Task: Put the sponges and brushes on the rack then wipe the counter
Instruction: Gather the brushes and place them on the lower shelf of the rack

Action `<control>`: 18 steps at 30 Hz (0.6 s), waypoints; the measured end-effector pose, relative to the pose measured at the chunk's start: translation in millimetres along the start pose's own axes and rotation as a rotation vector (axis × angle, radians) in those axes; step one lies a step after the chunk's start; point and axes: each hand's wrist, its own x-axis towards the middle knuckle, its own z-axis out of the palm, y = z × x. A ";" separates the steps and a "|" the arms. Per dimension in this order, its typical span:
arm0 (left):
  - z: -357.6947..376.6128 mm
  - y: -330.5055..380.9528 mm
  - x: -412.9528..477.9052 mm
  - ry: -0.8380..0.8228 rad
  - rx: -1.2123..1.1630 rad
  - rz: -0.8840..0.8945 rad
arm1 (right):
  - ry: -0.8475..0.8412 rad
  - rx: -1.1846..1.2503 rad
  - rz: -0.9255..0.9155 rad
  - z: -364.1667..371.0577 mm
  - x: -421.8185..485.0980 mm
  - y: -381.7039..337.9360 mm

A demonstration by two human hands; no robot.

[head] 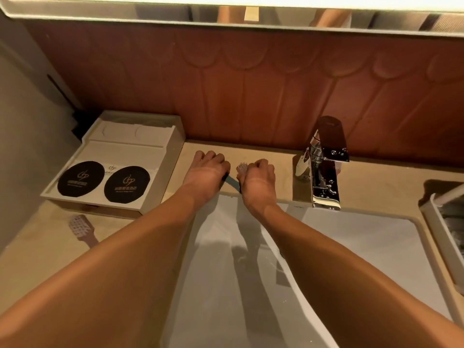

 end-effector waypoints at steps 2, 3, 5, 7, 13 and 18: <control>-2.5 5.2 -6.9 -0.054 -0.004 -0.015 | -0.002 -0.104 -0.040 0.3 -11.6 3.5; -5.5 7.6 -11.5 -0.076 -0.007 -0.028 | 0.019 -0.108 -0.043 0.1 -16.9 3.8; -9.1 12.2 -19.9 -0.106 -0.018 -0.034 | 0.063 -0.062 -0.037 -1.7 -27.6 2.9; -13.0 17.0 -30.1 -0.102 -0.044 -0.030 | 0.126 0.005 -0.059 -4.7 -40.8 1.0; -36.1 38.5 -68.9 0.049 -0.003 0.132 | 0.164 0.099 -0.233 -20.0 -88.6 13.0; -57.5 65.0 -100.2 0.054 -0.007 0.190 | 0.146 0.002 -0.326 -45.6 -128.9 29.5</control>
